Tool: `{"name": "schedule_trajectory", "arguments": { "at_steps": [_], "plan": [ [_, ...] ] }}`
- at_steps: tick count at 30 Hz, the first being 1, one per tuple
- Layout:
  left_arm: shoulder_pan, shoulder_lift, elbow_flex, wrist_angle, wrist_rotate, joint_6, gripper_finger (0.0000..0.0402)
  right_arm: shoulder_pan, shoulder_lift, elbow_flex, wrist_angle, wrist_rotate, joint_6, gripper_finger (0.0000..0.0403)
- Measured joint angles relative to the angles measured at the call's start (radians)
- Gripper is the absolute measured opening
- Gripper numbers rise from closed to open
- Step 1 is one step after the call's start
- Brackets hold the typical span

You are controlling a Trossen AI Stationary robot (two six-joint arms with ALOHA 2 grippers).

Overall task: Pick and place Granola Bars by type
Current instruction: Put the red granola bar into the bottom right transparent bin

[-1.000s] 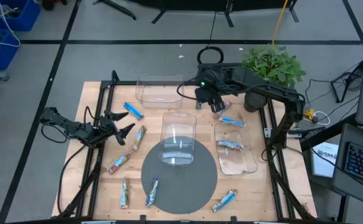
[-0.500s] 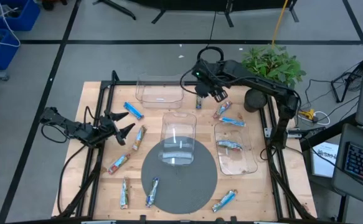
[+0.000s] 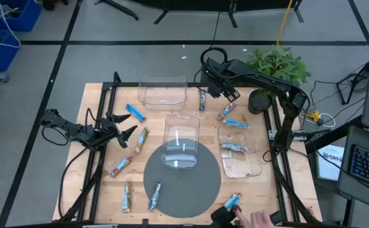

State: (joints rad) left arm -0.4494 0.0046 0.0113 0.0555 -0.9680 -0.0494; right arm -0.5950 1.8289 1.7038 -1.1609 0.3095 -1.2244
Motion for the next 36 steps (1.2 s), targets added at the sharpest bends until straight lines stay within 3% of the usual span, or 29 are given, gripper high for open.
{"name": "schedule_trajectory", "arguments": {
  "at_steps": [13,26,36],
  "plan": [
    [0.0,0.0,0.0,0.0,0.0,0.0,0.0324,-0.047,0.0,-0.207,0.136,-0.028,-0.044,0.0238],
    [0.0,0.0,0.0,0.0,0.0,0.0,0.0324,-0.031,0.0,-0.248,0.075,-0.175,0.061,0.0238],
    [0.0,0.0,0.0,0.0,0.0,0.0,0.0324,-0.022,-0.001,-0.366,0.147,-0.182,0.027,0.0238]
  ]
}}
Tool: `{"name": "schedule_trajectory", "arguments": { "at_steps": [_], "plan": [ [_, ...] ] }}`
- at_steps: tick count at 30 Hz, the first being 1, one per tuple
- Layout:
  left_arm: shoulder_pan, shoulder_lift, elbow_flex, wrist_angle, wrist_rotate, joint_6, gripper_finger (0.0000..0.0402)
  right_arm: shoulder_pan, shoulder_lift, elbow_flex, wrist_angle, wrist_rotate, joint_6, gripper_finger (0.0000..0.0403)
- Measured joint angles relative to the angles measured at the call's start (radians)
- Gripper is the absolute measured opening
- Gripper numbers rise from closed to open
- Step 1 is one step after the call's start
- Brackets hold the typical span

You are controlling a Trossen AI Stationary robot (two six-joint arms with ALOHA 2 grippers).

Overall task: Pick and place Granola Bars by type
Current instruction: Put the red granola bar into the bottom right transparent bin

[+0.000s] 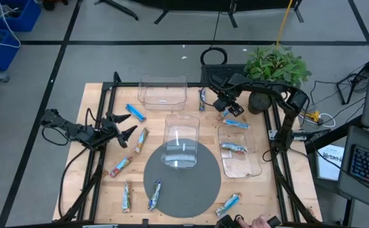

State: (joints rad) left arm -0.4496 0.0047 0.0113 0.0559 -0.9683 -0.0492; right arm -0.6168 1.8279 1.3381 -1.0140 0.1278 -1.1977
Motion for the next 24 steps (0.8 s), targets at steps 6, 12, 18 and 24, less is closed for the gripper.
{"name": "schedule_trajectory", "arguments": {
  "at_steps": [6,12,18,24],
  "plan": [
    [0.0,0.0,0.0,0.0,0.0,0.0,0.0324,0.004,0.0,-0.067,0.066,0.0,-0.019,0.0238],
    [0.0,0.0,0.0,0.0,0.0,0.0,0.0324,0.004,0.002,-0.099,0.125,0.001,-0.025,0.0238],
    [0.0,0.0,0.0,0.0,0.0,0.0,0.0324,0.004,0.003,-0.136,0.17,-0.001,-0.05,0.0238],
    [0.0,0.0,0.0,0.0,0.0,0.0,0.0324,0.004,0.003,-0.145,0.172,0.0,-0.052,0.0229]
  ]
}}
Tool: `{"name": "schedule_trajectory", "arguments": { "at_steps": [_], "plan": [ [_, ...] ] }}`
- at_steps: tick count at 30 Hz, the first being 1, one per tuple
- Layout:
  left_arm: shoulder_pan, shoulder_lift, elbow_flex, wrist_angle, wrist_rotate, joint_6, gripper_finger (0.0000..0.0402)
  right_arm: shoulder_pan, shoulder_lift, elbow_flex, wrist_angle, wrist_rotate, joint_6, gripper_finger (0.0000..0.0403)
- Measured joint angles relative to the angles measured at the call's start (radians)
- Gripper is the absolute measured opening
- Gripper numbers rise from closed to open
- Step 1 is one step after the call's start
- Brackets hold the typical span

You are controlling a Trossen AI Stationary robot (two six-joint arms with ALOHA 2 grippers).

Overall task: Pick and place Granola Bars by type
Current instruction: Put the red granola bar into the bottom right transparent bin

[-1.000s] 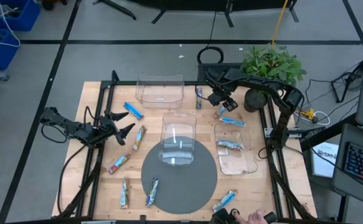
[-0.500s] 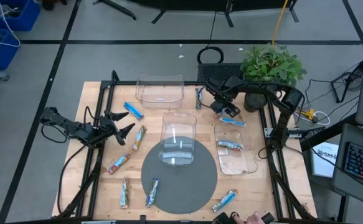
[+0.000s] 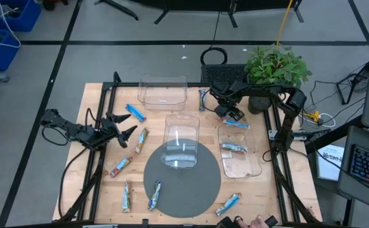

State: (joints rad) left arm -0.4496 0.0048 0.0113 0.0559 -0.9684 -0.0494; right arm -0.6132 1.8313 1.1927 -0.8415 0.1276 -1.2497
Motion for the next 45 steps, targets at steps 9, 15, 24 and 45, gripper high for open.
{"name": "schedule_trajectory", "arguments": {
  "at_steps": [9,15,24,45],
  "plan": [
    [0.0,0.0,0.0,0.0,0.0,0.0,0.0324,0.0,0.0,0.0,0.005,0.02,0.003,0.0109],
    [0.0,0.0,0.0,0.0,0.0,0.0,0.0324,0.001,0.0,0.0,-0.005,0.083,0.047,0.0018],
    [0.0,0.0,0.0,0.0,0.0,0.0,0.0324,0.012,-0.009,0.0,-0.016,0.136,0.139,0.0005],
    [0.0,0.0,0.0,0.0,0.0,0.0,0.0324,0.144,-0.242,0.125,0.011,0.133,0.279,0.0]
  ]
}}
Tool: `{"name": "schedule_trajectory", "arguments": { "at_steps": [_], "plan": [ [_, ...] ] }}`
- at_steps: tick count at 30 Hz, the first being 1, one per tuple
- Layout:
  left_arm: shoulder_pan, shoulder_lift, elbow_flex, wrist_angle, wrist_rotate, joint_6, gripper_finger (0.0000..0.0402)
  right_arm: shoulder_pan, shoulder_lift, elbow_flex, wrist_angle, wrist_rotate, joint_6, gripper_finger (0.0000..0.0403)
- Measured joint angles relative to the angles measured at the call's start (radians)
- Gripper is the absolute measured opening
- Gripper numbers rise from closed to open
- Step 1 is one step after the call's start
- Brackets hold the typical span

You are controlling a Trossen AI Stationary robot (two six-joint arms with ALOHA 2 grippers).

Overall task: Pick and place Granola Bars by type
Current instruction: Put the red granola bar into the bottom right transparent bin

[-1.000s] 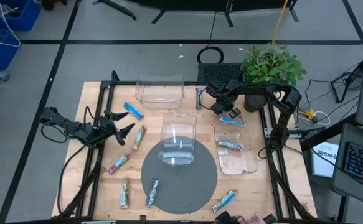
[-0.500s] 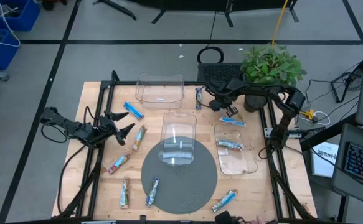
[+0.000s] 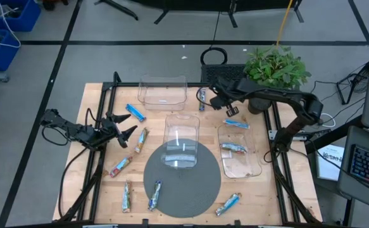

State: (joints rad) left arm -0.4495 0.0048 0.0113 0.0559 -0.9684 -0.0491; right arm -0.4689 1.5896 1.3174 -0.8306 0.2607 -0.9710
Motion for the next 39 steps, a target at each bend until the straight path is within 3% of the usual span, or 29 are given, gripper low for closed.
{"name": "schedule_trajectory", "arguments": {
  "at_steps": [10,14,31,39],
  "plan": [
    [0.0,0.0,0.0,0.0,0.0,0.0,0.0324,0.09,-0.085,0.076,0.053,0.037,0.164,0.0],
    [0.0,0.0,0.0,0.0,0.0,0.0,0.0324,0.134,-0.1,0.115,0.031,0.101,0.234,0.0],
    [0.0,0.0,0.0,0.0,0.0,0.0,0.0324,0.353,-0.098,0.447,-0.321,0.163,0.668,0.0],
    [0.0,0.0,0.0,0.0,0.0,0.0,0.0324,0.453,-0.098,0.592,-0.476,0.155,0.969,0.0]
  ]
}}
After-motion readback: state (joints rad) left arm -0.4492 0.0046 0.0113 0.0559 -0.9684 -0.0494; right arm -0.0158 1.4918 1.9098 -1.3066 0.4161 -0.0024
